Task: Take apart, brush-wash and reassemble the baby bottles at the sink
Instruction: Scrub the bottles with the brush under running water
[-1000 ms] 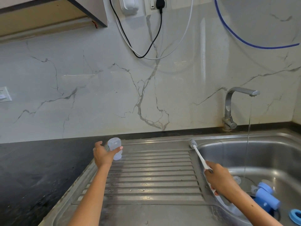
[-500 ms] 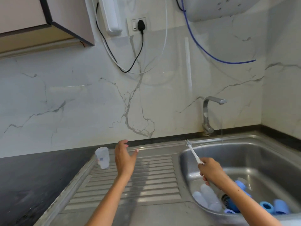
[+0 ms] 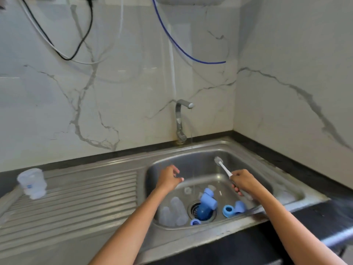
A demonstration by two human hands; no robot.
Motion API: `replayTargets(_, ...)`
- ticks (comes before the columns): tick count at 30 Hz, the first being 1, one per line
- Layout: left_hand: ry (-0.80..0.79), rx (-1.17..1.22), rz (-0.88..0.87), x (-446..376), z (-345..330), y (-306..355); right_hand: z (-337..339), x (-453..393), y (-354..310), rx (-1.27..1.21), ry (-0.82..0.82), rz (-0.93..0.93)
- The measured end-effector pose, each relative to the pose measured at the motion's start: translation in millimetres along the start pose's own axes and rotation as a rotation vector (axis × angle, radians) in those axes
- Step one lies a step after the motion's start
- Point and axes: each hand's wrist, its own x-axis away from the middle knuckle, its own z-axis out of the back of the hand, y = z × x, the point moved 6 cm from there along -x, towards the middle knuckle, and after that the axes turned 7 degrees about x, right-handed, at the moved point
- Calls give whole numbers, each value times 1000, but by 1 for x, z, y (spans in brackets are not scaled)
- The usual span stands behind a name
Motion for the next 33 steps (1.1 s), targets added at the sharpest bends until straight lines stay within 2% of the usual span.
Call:
replayTargets(5, -99, -197, 218, -20, -34, -29, -6, -7, 1, 32, -41, -16)
replayTargets(11, -221, -435, 336, -20, -50, -48, -8, -16, -4, 89, -59, 25)
replayTargets(15, -358, -496, 470, -15, -59, -62, -10, -20, -3, 158, -56, 66)
replayTargets(21, -436, -509, 587, -14, -68, -70, -12, -20, -4, 184, -67, 90)
replayTargets(24, -444, -477, 596, -18, -73, -62, -13, -21, -5, 186, -77, 98)
replayTargets(27, -381, -369, 565, -25, -72, -46, -13, -22, -5, 186, -76, 111)
replayTargets(30, -258, -86, 539, -35, -63, -27, -13, -20, -8, 179, -81, 115)
replayTargets(33, -121, 344, 554, -39, -46, -6, -13, -15, -11, 151, -101, 116)
